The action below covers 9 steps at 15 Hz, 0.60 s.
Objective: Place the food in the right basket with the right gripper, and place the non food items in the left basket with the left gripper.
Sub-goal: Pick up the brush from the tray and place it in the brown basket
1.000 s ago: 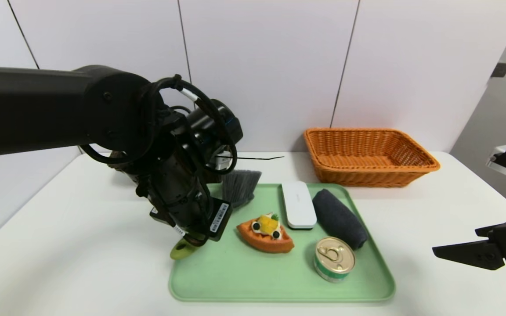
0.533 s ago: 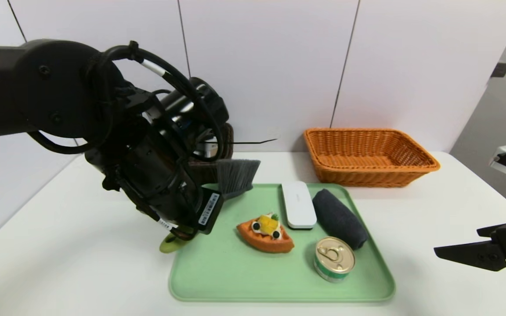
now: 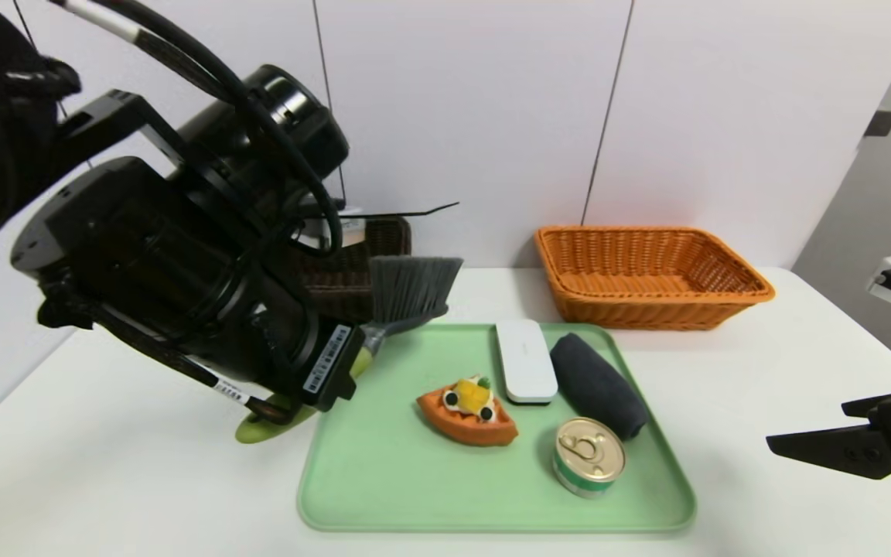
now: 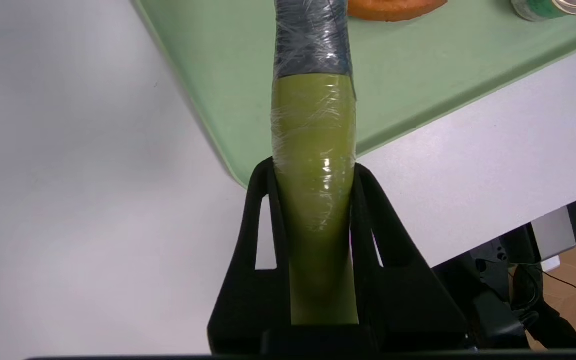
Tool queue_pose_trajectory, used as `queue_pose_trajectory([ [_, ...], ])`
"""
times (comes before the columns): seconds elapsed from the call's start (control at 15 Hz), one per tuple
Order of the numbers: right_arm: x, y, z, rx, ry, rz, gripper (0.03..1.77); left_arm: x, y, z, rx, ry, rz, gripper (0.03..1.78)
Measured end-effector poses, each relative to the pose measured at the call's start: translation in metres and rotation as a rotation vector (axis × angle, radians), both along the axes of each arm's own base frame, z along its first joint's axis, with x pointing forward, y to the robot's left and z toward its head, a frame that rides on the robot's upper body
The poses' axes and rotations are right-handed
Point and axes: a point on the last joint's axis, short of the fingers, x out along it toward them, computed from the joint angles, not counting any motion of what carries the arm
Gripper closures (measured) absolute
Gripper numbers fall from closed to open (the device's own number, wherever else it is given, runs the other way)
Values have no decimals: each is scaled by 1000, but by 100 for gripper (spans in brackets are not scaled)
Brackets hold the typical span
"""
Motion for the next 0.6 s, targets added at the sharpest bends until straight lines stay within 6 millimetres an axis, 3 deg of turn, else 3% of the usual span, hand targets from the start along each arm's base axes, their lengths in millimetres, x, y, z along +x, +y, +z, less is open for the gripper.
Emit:
queue_pose_trajectory([
  [0.33,0,0,0,0,-1,0,9,-16,17,33,-77,-117,-34,145],
  [0.6,0,0,0,-1,-3,1,9,-9,44,51,-68,-216,-43,145],
])
